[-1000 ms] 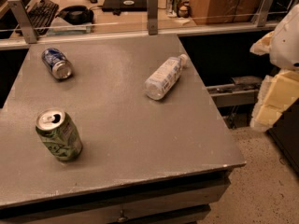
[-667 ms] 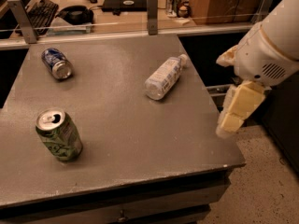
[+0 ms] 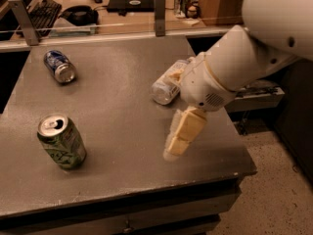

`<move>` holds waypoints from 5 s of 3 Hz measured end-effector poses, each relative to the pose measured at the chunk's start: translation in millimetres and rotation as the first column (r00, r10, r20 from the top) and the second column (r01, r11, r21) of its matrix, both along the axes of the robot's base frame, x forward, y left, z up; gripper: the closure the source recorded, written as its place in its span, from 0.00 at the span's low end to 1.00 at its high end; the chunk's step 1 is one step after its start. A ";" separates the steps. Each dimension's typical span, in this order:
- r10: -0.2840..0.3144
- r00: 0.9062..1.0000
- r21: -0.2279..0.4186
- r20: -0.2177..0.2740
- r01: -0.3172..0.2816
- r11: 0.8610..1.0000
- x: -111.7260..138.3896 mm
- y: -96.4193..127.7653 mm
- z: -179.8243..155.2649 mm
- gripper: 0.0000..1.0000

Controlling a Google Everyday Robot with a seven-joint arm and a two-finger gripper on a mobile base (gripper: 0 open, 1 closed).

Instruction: Knock green can over

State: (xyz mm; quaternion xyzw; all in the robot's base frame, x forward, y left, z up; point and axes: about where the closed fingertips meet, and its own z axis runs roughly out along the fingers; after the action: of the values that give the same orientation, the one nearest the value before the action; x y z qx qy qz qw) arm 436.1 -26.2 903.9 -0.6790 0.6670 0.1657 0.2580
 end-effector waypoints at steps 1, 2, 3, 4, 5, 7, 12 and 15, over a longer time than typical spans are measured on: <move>0.082 0.996 0.107 0.015 -0.083 0.991 -3.7 50.6 -12.1 0.00; 0.124 0.992 0.208 0.017 -0.125 0.970 -3.3 86.7 -21.5 0.00; 0.155 0.988 0.307 0.007 -0.150 0.940 -9.6 121.0 -21.0 0.00; 0.186 0.983 0.397 -0.010 -0.167 0.902 -20.0 152.6 -18.7 0.00; 0.200 0.979 0.486 -0.031 -0.160 0.859 -24.7 179.6 -21.2 0.00; 0.223 0.973 0.577 -0.059 -0.149 0.803 -29.0 223.8 -24.0 0.41; 0.107 0.994 -0.032 -0.020 -0.108 0.994 68.7 118.7 -23.9 1.00; 0.111 0.994 -0.242 0.013 -0.105 0.965 81.5 100.9 -44.6 0.31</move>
Offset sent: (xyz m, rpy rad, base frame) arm -0.0003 0.1261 -0.0329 0.3416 0.0091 0.1694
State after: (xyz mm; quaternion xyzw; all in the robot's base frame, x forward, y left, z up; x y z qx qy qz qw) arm 517.6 74.7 859.3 -0.7428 0.6407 0.0884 0.1729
